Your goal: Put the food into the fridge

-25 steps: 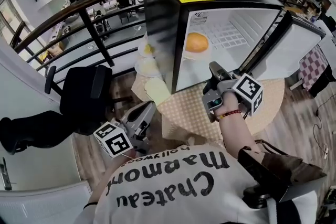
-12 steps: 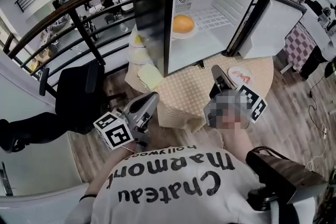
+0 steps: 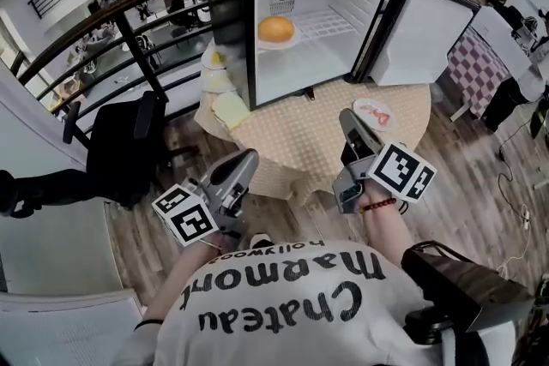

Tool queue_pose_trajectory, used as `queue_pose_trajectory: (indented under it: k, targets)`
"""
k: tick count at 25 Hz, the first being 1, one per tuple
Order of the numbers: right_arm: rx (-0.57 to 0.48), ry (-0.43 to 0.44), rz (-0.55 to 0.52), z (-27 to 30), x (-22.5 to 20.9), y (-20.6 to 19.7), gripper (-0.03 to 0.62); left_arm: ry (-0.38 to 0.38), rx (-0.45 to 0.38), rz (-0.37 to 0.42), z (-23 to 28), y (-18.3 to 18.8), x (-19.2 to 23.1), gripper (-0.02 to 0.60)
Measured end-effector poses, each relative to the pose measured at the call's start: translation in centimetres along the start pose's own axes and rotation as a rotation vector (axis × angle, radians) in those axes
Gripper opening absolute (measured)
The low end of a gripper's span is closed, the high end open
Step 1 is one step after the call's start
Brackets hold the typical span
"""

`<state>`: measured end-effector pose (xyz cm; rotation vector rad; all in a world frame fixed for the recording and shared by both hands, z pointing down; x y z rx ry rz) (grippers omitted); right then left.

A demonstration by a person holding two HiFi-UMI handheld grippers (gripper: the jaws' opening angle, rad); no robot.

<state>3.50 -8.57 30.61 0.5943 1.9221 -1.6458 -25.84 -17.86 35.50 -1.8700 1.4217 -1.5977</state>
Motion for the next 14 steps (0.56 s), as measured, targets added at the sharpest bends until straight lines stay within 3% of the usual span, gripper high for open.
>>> queue_pose_trajectory:
  k: [5, 14]
  targets:
    - [0.010, 0.055, -0.050, -4.8, -0.2, 1.2, 0.015, 0.018, -0.041, 0.015, -1.7, -3.2, -4.5, 0.000]
    - [0.047, 0.085, -0.033, -13.2, -2.4, 2.9, 0.015, 0.058, -0.064, 0.028, -4.4, -9.4, -12.7, 0.000]
Point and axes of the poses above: the fingertips, and each gripper's own axes: z forward along the fingers, x to its left, y out of its top, the point moved 10 cm from there along -z, backward along the fingers, and after that the axes turned 14 degrees about -x, right-handed, at the moved point
